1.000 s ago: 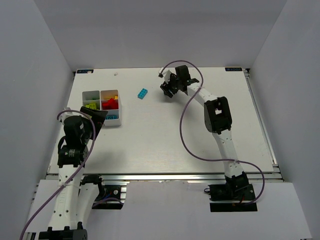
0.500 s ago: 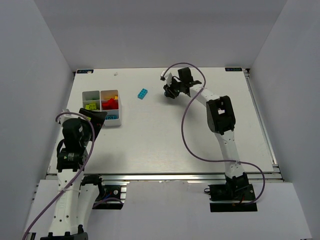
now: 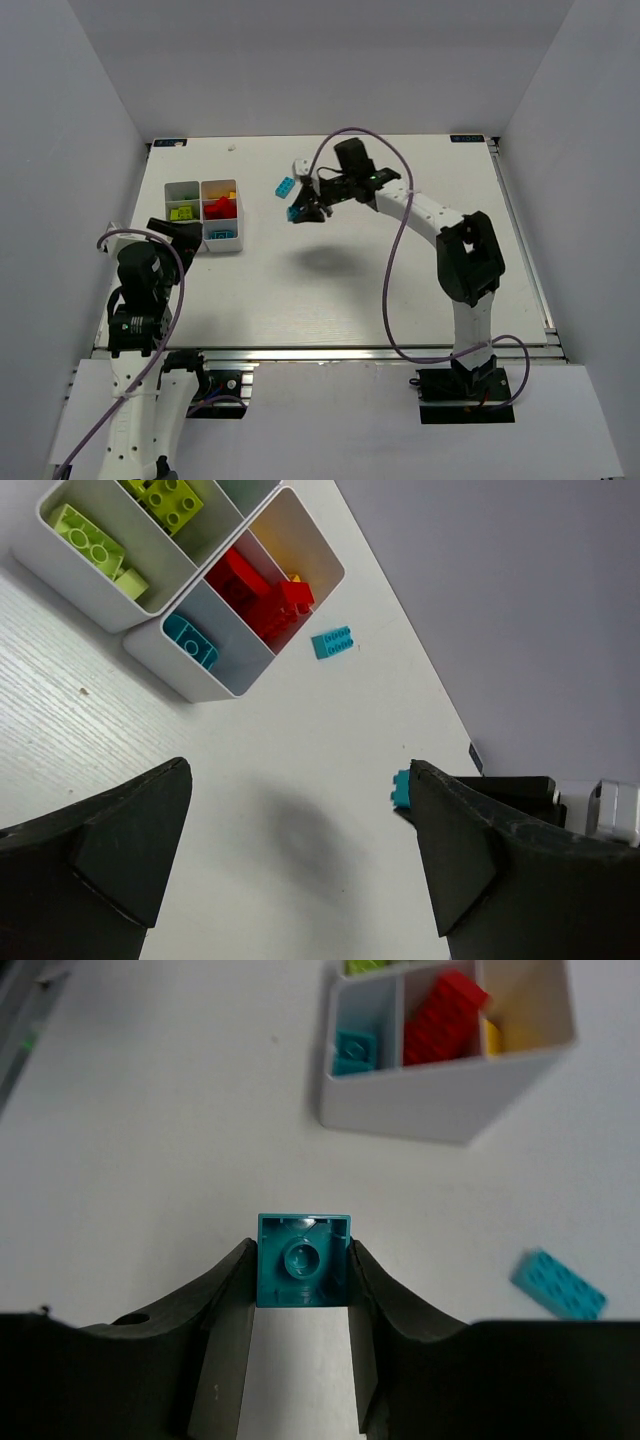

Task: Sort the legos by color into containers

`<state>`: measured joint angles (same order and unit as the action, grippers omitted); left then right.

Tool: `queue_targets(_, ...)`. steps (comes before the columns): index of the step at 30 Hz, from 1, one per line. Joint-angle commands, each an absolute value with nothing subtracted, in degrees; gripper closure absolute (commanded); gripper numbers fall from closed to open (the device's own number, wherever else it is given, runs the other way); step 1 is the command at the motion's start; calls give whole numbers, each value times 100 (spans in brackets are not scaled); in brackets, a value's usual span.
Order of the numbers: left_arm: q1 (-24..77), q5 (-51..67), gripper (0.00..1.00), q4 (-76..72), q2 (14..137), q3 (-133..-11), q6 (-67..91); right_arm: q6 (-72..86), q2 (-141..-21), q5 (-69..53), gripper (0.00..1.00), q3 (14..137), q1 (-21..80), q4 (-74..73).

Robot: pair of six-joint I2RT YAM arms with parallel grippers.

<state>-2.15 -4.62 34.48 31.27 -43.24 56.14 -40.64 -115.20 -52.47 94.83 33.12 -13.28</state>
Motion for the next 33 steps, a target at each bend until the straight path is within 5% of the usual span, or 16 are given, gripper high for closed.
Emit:
queue_targets(1, -220, -659, 2, 3813, 3015, -4675, 5292, -3877, -11303, -5574, 100, 9421, 4111, -1355)
queue_targets(10, -220, -905, 2, 4868, 3173, -5423, 4544, -2980, -11777, -3912, 100, 10098, 5237, -536)
queue_targets(27, -220, -694, 2, 5378, 2909, -5616, 4377, -2549, -13341, -1626, 99, 11197, 5695, 1476)
queue_targets(33, -228, -607, 2, 5449, 2900, -5660, 4263, -2619, -13544, -1416, 72, 11276, 5765, 1547)
